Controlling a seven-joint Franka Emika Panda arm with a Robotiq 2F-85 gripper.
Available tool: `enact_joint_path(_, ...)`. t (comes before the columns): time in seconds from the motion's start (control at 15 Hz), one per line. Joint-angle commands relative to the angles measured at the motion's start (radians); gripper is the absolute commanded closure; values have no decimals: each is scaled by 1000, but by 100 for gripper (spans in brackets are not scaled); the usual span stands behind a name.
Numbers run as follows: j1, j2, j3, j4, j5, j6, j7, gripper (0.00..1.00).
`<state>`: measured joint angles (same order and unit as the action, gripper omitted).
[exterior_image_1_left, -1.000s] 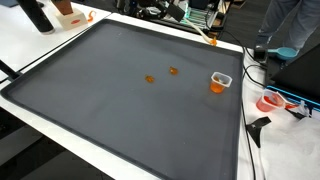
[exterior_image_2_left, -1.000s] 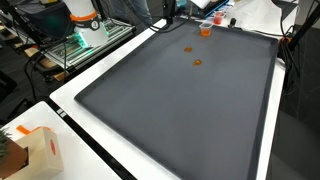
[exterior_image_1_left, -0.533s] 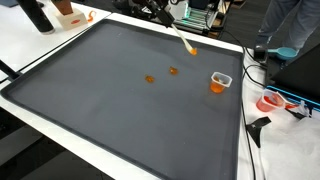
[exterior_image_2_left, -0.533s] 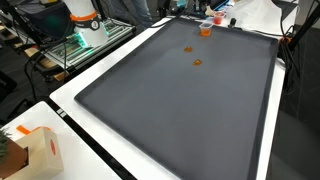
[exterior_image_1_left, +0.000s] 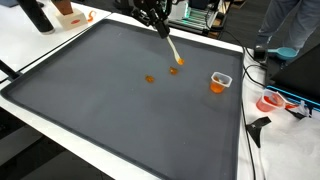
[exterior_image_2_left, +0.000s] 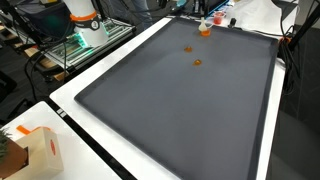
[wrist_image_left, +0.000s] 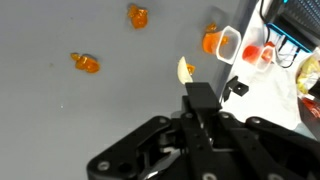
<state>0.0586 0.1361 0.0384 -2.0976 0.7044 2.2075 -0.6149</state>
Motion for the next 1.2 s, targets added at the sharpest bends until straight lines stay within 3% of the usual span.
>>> enact_joint_path(0.0, 18, -3, 27, -7, -156, 57, 137, 97)
enact_joint_path(0.53, 22, -1, 67, 11, -326, 54, 273, 97)
enact_joint_path(0.67, 17, -5, 74, 22, -319, 29, 254, 97)
enact_joint_path(0.73, 13, 0, 75, 16, -297, 47, 242, 87)
enact_joint_path(1.13, 13, 0, 78, 25, -297, 45, 242, 87)
